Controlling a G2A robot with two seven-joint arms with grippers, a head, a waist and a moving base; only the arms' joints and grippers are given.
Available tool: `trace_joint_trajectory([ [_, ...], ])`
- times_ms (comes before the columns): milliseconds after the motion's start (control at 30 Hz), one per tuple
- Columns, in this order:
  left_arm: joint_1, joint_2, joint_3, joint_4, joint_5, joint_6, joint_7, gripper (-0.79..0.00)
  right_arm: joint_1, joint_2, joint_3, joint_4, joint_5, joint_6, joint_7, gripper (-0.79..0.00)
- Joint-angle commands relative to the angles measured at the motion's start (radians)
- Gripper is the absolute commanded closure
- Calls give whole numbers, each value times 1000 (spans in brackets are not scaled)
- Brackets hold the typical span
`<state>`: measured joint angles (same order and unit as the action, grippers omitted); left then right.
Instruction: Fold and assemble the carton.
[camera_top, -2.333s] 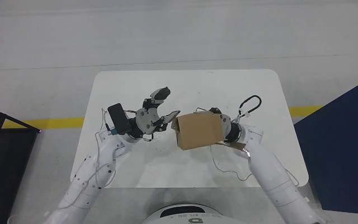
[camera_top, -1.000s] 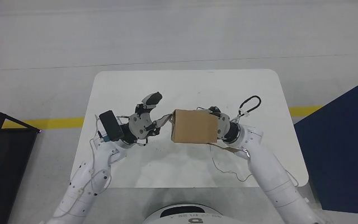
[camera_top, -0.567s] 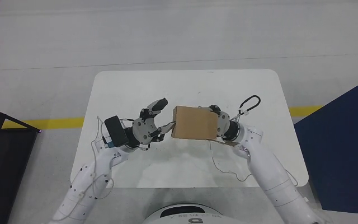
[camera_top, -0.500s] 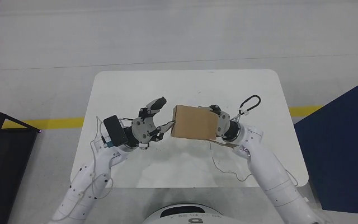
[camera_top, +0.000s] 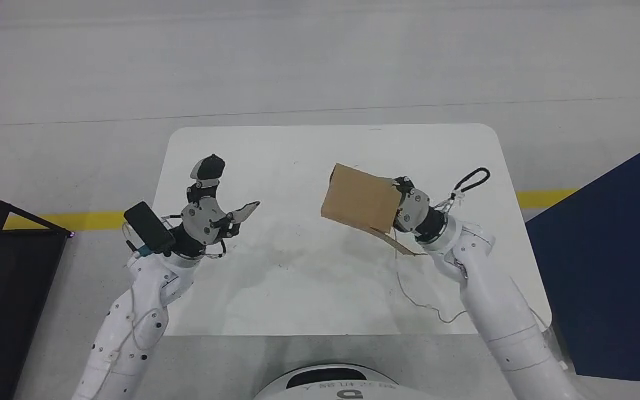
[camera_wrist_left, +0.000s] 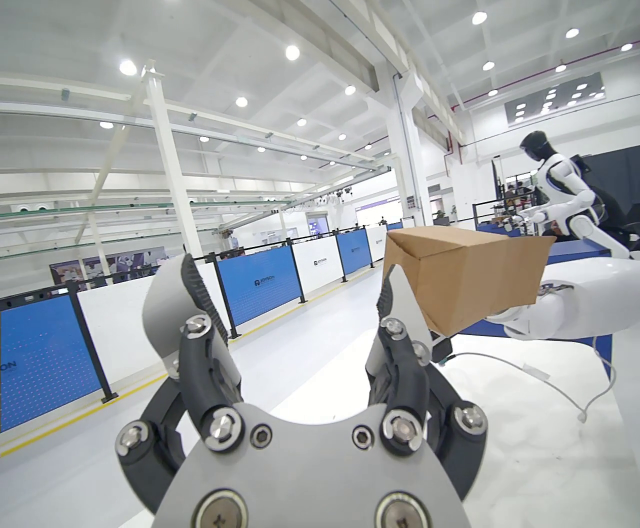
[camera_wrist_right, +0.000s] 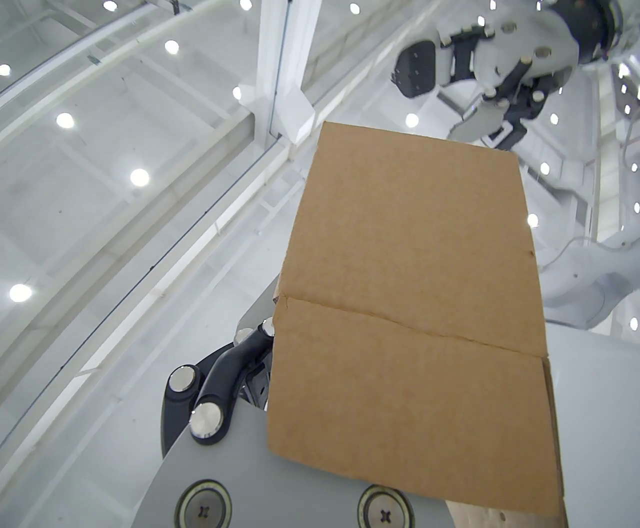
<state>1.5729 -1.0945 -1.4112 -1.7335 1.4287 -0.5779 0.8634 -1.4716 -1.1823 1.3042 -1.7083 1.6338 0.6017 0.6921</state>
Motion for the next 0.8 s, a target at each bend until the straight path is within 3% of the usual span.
trace_joint_trajectory([
  [0, 0, 0, 1, 0, 0, 0, -1, -785, -11, 1, 14, -20, 9, -18, -4, 0],
  [300, 0, 0, 1, 0, 0, 0, -1, -785, -12, 0, 10, -16, 10, -24, -43, 0],
  [433, 0, 0, 1, 0, 0, 0, -1, -785, 50, -13, 1, 8, 307, -11, -422, 0],
  [600, 0, 0, 1, 0, 0, 0, -1, -785, 132, -19, 15, 1, 616, -142, -887, 0],
  [767, 0, 0, 1, 0, 0, 0, -1, -785, 158, -11, 24, -96, 642, -268, -1265, 0],
])
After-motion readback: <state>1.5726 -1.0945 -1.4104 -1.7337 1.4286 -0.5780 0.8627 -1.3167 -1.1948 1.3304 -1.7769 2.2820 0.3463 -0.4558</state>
